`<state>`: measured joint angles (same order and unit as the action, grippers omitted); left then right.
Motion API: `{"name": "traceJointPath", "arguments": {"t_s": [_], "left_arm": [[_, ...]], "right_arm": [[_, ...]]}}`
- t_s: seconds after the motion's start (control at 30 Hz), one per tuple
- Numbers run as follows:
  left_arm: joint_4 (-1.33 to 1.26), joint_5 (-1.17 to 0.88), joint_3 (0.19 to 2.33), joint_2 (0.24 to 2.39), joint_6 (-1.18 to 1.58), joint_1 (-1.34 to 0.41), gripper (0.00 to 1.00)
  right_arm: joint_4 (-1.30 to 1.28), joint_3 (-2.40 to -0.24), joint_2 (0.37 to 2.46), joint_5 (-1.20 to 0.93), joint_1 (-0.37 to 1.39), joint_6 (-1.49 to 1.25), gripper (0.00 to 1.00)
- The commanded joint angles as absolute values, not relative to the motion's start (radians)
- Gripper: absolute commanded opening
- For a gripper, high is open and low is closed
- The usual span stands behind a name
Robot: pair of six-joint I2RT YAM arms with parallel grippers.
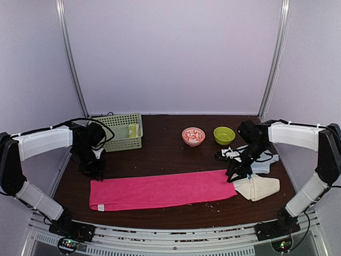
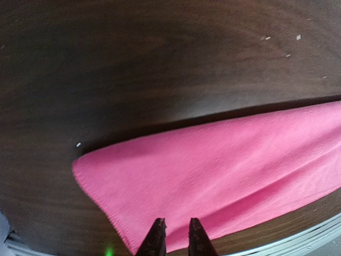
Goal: Roll the towels
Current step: Move the towel to the center of the board.
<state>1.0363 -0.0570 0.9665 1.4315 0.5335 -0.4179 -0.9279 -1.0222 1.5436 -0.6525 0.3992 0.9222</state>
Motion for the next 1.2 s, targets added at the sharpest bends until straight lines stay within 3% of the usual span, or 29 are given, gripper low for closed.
{"name": "traceJointPath", "arguments": {"t_s": [0.0, 0.17, 0.37, 0.6, 0.97, 1.17], "left_arm": [[0.815, -0.251, 0.915, 1.45, 0.58, -0.421, 0.11], [0.823, -0.229, 0.857, 1.442, 0.595, -0.426, 0.09], [0.789, -0.217, 0.788, 1.482, 0.649, -0.425, 0.21], [0.827, -0.105, 0.812, 1.581, 0.656, -0.404, 0.27], [0.801, 0.208, 1.133, 1.824, 0.545, -0.356, 0.28], [0.809, 0.205, 1.171, 1.698, 0.569, -0.358, 0.27]], "right_arm": [[-0.835, -1.051, 1.585, -0.67, 0.402, 0.781, 0.39], [-0.781, -1.019, 1.595, -0.608, 0.402, 0.723, 0.38], [-0.67, -1.013, 1.667, -0.525, 0.402, 0.633, 0.38], [-0.624, -1.02, 1.718, -0.452, 0.41, 0.596, 0.38], [-0.553, -1.176, 1.899, -0.274, 0.412, 0.464, 0.37], [-0.596, -1.243, 1.857, -0.355, 0.413, 0.455, 0.37]]}}
